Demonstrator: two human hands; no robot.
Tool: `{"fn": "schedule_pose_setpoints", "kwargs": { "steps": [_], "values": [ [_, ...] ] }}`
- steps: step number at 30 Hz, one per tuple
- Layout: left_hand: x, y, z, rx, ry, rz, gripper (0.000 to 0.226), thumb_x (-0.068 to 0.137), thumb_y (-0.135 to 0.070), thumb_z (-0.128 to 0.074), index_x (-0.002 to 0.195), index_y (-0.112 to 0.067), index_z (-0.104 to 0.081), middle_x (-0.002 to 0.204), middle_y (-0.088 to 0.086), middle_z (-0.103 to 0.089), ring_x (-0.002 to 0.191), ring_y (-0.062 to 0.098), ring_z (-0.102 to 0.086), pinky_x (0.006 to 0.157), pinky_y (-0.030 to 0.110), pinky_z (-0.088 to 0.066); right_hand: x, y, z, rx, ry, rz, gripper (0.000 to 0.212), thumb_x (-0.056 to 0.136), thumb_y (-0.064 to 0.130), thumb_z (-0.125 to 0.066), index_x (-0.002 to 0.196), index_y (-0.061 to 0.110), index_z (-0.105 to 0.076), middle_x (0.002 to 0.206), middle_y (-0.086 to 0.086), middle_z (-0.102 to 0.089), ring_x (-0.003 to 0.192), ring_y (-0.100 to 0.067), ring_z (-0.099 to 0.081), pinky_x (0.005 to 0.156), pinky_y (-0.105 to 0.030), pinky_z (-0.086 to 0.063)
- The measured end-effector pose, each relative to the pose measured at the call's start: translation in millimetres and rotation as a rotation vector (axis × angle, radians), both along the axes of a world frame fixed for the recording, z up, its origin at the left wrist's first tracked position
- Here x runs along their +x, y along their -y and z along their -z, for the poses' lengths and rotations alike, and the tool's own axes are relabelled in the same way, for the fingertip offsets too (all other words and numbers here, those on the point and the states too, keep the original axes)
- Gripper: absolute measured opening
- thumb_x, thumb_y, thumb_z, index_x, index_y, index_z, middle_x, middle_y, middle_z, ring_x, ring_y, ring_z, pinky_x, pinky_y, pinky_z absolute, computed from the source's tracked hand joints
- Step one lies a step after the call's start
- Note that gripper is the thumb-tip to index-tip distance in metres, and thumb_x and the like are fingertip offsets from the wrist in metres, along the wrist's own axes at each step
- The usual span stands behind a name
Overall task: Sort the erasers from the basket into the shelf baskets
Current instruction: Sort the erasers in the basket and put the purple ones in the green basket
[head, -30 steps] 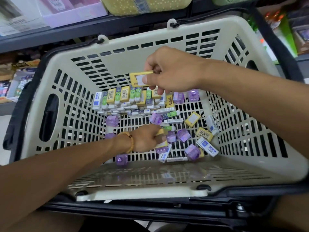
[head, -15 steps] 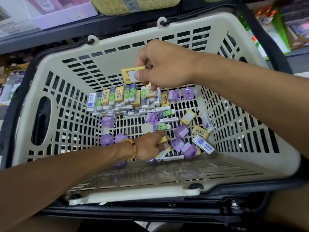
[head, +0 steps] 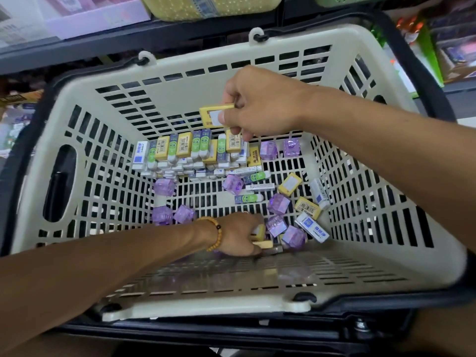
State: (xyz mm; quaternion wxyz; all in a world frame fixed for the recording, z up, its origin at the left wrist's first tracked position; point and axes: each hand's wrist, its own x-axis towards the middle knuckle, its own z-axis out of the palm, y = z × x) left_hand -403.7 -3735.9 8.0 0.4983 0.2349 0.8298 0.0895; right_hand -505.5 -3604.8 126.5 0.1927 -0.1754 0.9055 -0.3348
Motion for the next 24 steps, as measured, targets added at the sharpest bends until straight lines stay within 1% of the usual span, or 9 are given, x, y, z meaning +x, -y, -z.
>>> {"fn": "schedule_pose_setpoints", "kwargs": {
  "steps": [3, 7, 10, 13, 14, 16, 18, 22, 24],
  "values": [
    [-0.6, -4.3, -1.6, -0.013, -0.024, 0.034, 0.044, 0.090, -0.030, -0.061, 0.127, -0.011, -0.046, 0.119, 0.008, -0.056, 0.105, 0.025, -0.055, 0.087, 0.034, -0.049, -5.3, -6.4, 7.6, 0.028, 0.015, 0.080, 0.024, 0.096, 0.025, -0.059, 0.092, 0.003, -0.068, 0.079, -0.008, -0.074, 0.065, -0.013, -0.072, 0.062, -0.027, -0.055],
    [0.6, -7.9, -1.4, 0.062, 0.020, 0.008, 0.031, 0.091, -0.024, -0.061, 0.116, -0.011, -0.050, 0.097, -0.001, -0.054, 0.093, 0.021, -0.053, 0.071, 0.023, -0.042, -12.8, -14.1, 16.3, -0.002, 0.072, 0.204, 0.026, 0.092, 0.029, -0.066, 0.089, 0.003, -0.070, 0.078, -0.011, -0.073, 0.070, -0.020, -0.073, 0.064, -0.033, -0.059],
    [-1.8, -6.1, -1.3, 0.098, 0.047, -0.044, 0.045, 0.090, -0.021, -0.064, 0.131, -0.011, -0.048, 0.106, 0.002, -0.055, 0.100, 0.022, -0.054, 0.080, 0.022, -0.042, -15.8, -13.7, 19.9, -0.052, 0.125, 0.240, 0.023, 0.091, 0.029, -0.068, 0.089, 0.006, -0.069, 0.071, -0.005, -0.068, 0.055, -0.011, -0.063, 0.055, -0.025, -0.056],
    [-5.4, -3.0, -2.4, 0.123, 0.153, -0.095, 0.047, 0.090, -0.018, -0.066, 0.132, -0.008, -0.049, 0.122, 0.008, -0.059, 0.109, 0.024, -0.057, 0.094, 0.032, -0.049, -16.9, -13.4, 23.8, -0.075, 0.140, 0.248, 0.024, 0.091, 0.031, -0.068, 0.089, 0.008, -0.070, 0.070, -0.003, -0.065, 0.049, -0.007, -0.057, 0.049, -0.020, -0.052],
    [-6.9, -1.1, -3.6, 0.136, 0.181, -0.101, 0.045, 0.090, -0.017, -0.066, 0.131, -0.008, -0.050, 0.117, 0.007, -0.061, 0.101, 0.020, -0.059, 0.091, 0.028, -0.050, -17.2, -13.6, 25.1, -0.079, 0.141, 0.246, 0.024, 0.092, 0.033, -0.067, 0.086, 0.010, -0.069, 0.070, -0.004, -0.063, 0.049, -0.006, -0.056, 0.048, -0.019, -0.051],
    [-11.5, 5.4, -9.9, 0.168, 0.220, -0.134, 0.034, 0.088, -0.013, -0.067, 0.120, -0.005, -0.057, 0.090, 0.000, -0.061, 0.075, 0.011, -0.055, 0.068, 0.017, -0.048, -17.4, -14.6, 28.8, -0.070, 0.141, 0.231, 0.023, 0.094, 0.034, -0.063, 0.085, 0.014, -0.068, 0.071, -0.005, -0.061, 0.050, -0.006, -0.056, 0.050, -0.020, -0.053],
    [-18.3, 17.5, -21.4, 0.190, 0.236, -0.220, 0.030, 0.087, -0.013, -0.069, 0.112, -0.001, -0.059, 0.079, -0.001, -0.056, 0.067, 0.011, -0.051, 0.059, 0.018, -0.043, -17.9, -15.0, 33.8, -0.063, 0.154, 0.214, 0.020, 0.098, 0.032, -0.057, 0.085, 0.018, -0.066, 0.072, -0.003, -0.061, 0.048, -0.003, -0.057, 0.050, -0.019, -0.052],
    [-30.6, 52.1, -49.9, 0.306, 0.195, -0.568, 0.020, 0.086, -0.009, -0.069, 0.104, -0.002, -0.064, 0.086, 0.003, -0.063, 0.077, 0.013, -0.059, 0.068, 0.016, -0.048, -22.6, -9.5, 42.7, -0.033, 0.230, 0.195, 0.018, 0.101, 0.027, -0.051, 0.090, 0.020, -0.063, 0.077, -0.001, -0.062, 0.054, -0.007, -0.059, 0.052, -0.022, -0.050],
    [-33.3, 71.0, -63.4, 0.376, 0.161, -0.755, 0.016, 0.085, -0.006, -0.070, 0.100, -0.003, -0.065, 0.085, 0.005, -0.067, 0.077, 0.013, -0.064, 0.073, 0.024, -0.054, -25.5, 0.1, 46.6, -0.018, 0.281, 0.197, 0.018, 0.102, 0.026, -0.050, 0.091, 0.019, -0.063, 0.077, 0.000, -0.063, 0.058, -0.009, -0.059, 0.050, -0.019, -0.047]
  ]
}}
